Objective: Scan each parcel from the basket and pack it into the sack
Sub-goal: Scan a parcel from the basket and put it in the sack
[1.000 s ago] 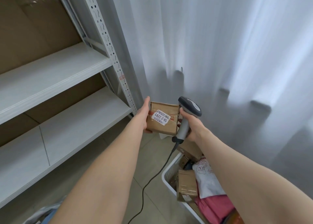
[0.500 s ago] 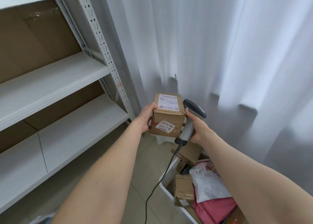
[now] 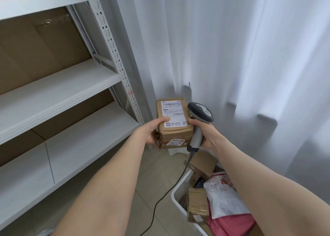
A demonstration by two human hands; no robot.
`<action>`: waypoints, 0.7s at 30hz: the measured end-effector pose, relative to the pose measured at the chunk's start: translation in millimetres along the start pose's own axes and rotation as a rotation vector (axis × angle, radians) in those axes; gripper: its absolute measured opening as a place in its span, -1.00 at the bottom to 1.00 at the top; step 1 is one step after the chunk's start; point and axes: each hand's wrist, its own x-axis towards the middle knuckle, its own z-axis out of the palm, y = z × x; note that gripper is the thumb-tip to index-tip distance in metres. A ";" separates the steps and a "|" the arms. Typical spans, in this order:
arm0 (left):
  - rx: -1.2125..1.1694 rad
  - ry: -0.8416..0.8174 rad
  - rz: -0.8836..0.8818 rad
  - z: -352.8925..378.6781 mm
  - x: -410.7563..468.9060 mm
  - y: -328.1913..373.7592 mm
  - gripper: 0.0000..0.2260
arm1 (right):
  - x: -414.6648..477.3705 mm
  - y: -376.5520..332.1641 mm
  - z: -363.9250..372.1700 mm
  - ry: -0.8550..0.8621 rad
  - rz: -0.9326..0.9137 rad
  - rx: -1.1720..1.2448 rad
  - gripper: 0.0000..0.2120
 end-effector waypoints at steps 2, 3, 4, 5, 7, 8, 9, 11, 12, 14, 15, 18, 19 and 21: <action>0.022 0.002 -0.021 -3.4 3.0 -3.2 -0.38 | 0.4 2.9 3.9 0.007 -0.020 -0.011 -0.64; 0.020 0.035 -0.010 -3.6 6.1 -5.0 -0.43 | 0.3 4.7 6.5 0.029 -0.031 -0.019 -0.70; 0.012 0.087 0.022 -3.8 10.2 -7.3 -0.47 | 0.2 6.5 9.1 0.070 -0.047 -0.037 -0.76; -0.006 0.140 0.069 -4.6 14.8 -9.9 -0.49 | 1.0 7.9 11.0 0.124 -0.067 -0.070 -0.82; -0.062 0.202 0.152 -7.6 21.4 -15.7 -0.48 | 3.2 9.1 11.0 0.192 -0.102 -0.149 -0.89; -0.079 0.212 0.185 -10.8 23.9 -19.4 -0.46 | 3.1 8.7 10.0 0.189 -0.108 -0.188 -0.90; -0.086 0.220 0.211 -15.2 26.2 -23.2 -0.43 | 2.1 8.1 8.9 0.169 -0.105 -0.224 -0.91; -0.093 0.249 0.245 -24.3 29.8 -29.7 -0.40 | -1.0 7.7 7.6 0.106 -0.088 -0.301 -0.93; -0.104 0.263 0.259 -28.4 31.0 -32.0 -0.39 | -2.4 8.1 8.8 0.077 -0.084 -0.346 -0.94; -0.117 0.277 0.283 -34.8 32.2 -34.9 -0.39 | -4.9 9.4 14.1 0.035 -0.080 -0.412 -0.95; -0.115 0.283 0.293 -37.7 32.0 -35.3 -0.38 | -5.8 10.0 17.3 0.019 -0.075 -0.424 -0.95; -0.095 0.310 0.325 -44.5 30.2 -34.1 -0.33 | -7.9 10.2 26.1 -0.016 -0.042 -0.442 -0.94; -0.091 0.319 0.330 -46.0 28.9 -33.4 -0.32 | -8.4 10.2 28.3 -0.022 -0.030 -0.454 -0.93; -0.092 0.335 0.334 -48.4 26.4 -31.9 -0.31 | -9.2 9.5 32.6 -0.023 -0.010 -0.481 -0.92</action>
